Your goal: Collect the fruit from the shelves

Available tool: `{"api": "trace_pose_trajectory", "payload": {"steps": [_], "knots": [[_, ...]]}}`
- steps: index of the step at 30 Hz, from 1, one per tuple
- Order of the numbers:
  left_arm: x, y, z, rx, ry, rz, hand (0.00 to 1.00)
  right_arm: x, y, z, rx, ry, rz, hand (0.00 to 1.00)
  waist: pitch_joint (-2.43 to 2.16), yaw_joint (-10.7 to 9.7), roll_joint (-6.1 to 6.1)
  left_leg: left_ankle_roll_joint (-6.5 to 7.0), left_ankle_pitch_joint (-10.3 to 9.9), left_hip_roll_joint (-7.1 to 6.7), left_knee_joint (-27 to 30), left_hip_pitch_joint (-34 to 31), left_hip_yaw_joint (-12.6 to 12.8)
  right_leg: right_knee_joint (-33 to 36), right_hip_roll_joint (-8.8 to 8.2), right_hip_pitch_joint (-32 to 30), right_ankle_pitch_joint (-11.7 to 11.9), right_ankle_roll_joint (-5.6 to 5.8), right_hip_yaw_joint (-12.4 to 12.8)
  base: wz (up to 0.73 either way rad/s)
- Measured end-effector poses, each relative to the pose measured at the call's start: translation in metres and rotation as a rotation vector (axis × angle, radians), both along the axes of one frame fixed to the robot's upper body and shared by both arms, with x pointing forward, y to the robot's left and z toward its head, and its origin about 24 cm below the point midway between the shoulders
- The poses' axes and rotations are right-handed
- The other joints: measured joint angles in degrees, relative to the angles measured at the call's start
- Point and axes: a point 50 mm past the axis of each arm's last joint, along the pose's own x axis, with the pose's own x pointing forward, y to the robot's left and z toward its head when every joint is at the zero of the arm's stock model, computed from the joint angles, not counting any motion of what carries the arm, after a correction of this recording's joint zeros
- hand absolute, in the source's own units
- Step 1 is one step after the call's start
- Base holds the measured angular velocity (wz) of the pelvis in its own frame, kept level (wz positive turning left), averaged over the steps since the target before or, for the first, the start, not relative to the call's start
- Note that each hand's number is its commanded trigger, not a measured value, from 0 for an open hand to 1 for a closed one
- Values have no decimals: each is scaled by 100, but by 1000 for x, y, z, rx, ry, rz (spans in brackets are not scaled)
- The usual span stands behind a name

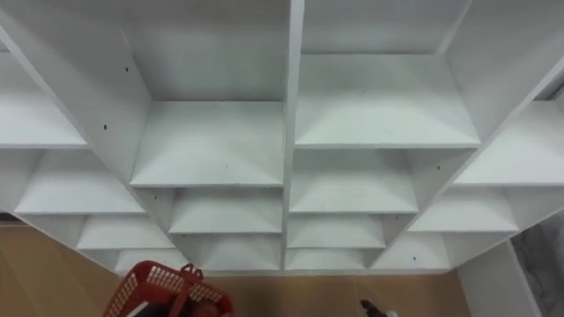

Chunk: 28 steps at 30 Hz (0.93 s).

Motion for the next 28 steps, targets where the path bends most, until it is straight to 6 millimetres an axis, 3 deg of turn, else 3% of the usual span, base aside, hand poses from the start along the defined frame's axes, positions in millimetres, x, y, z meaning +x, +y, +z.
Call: {"api": "trace_pose_trajectory", "payload": {"steps": [6, 16, 28], "knots": [[-16, 8, -5, -6, 39, 155, 100, -20, -11, -4, 23, 40, -181, 0, -1, -40, -14, -3, -3, -2, -57, 166, 88, -62, 6, 131, -3, 5, 85, -8], [-36, 18, -9, 132, 113, 67, 100, -35, -16, -8, 23, 116, -255, 0, -3, -137, -13, -8, -21, -8, -102, 365, 58, -81, 26, 320, -23, 24, 144, 0], [-51, 22, -11, 199, 191, 43, 100, -35, -16, -10, 73, 166, -254, 0, -6, -205, -20, -8, -21, -8, -96, 370, 51, -74, 29, 364, -22, 23, 146, 0]]}}
